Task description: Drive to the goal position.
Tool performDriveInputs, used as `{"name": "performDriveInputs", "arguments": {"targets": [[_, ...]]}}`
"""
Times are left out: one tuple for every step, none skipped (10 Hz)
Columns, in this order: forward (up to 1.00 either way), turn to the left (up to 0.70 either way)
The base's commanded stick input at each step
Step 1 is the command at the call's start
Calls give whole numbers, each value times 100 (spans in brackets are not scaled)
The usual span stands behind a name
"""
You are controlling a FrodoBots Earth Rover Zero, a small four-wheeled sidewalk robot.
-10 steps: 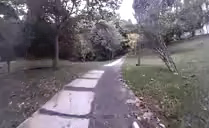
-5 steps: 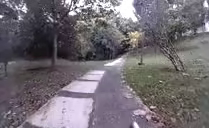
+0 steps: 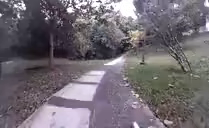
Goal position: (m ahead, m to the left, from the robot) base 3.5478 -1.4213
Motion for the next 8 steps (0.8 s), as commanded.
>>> {"name": "performDriveInputs", "arguments": {"targets": [[70,0],[70,0],[70,0],[70,0],[70,0],[70,0],[70,0],[70,0]]}}
